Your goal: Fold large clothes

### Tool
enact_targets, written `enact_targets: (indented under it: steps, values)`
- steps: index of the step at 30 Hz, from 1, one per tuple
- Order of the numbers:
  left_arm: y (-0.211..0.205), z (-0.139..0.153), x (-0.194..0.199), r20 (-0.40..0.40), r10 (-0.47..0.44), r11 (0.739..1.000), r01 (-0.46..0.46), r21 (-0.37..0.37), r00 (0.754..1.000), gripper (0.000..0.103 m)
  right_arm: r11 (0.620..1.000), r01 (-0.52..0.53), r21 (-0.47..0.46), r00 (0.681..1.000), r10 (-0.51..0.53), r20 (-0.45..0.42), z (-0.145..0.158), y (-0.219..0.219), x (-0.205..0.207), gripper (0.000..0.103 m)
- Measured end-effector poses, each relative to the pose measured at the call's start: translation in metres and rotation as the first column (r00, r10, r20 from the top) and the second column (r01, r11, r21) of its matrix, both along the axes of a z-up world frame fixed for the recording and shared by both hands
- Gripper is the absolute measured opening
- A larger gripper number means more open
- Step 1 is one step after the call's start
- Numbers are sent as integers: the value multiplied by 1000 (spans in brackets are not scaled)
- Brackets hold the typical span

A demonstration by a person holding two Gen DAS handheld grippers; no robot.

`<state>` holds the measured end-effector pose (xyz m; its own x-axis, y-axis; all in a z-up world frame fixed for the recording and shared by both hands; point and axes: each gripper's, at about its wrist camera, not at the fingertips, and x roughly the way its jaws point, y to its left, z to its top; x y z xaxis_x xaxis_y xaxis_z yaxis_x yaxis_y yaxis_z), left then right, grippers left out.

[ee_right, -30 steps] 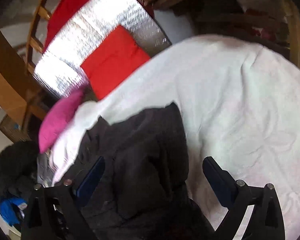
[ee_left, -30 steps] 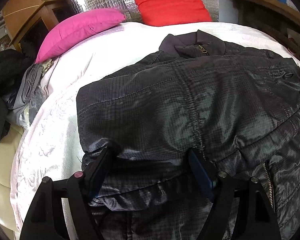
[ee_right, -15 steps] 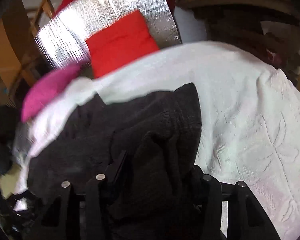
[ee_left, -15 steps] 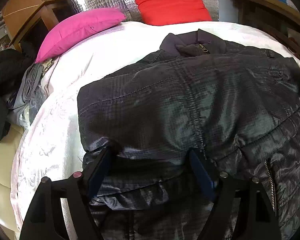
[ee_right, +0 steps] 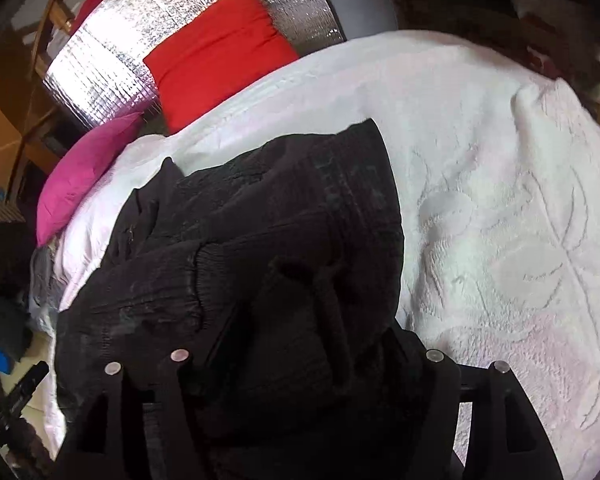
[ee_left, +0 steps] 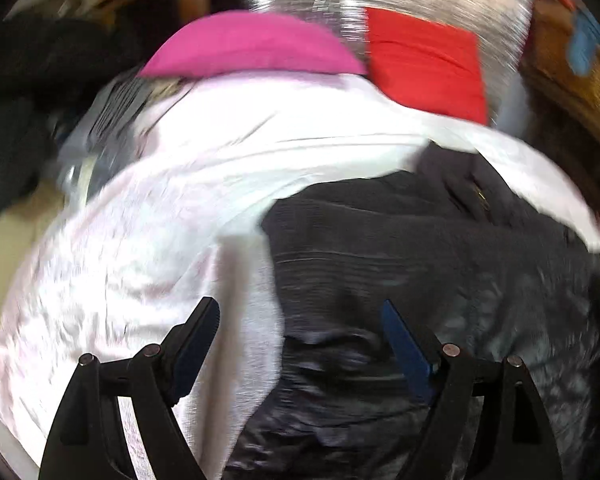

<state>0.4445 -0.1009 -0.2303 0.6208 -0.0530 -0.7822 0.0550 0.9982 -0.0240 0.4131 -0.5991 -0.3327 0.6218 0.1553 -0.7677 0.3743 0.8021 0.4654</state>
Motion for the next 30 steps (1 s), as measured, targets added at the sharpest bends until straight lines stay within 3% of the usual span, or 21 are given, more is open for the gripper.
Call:
enact_targets:
  steps: [7,9,15,16,17,20,24,26,28,30]
  values:
    - [36,-16,13,-105,37,975,-59,-216,994,84,993,17,114,1000,-19,22,0,-12,-6,70]
    - [27,-23,16,-139,15,970,-48,-237,990,84,990,24,139,999,-27,25,-1,-14,-7,70]
    - [1,-42,22,-182,-4,980,-32,-196,983,84,983,22,181,999,-30,43,-1,-17,-8,72]
    - [-2,-43,23,-181,-16,978,-22,-207,983,77,980,23,198,998,-33,47,-1,-19,-9,72]
    - [-4,-44,23,-182,-29,976,-12,-218,983,63,977,25,213,998,-37,50,-2,-21,-9,72]
    - [-14,-43,21,-169,-50,977,13,-213,984,50,970,29,240,998,-41,45,-7,-23,-9,73]
    - [-19,-41,22,-156,-40,981,10,-192,987,48,981,6,194,999,-16,50,-5,-16,-7,74]
    - [-18,-39,22,-144,-29,980,0,-197,989,41,991,-16,131,998,7,70,1,-7,-7,72]
    - [-17,-37,22,-129,-17,979,-10,-205,992,36,999,-38,26,997,36,75,9,5,-5,62]
    - [-18,-34,21,-117,-12,977,-13,-211,993,35,999,-39,-10,994,40,104,16,9,-8,55]
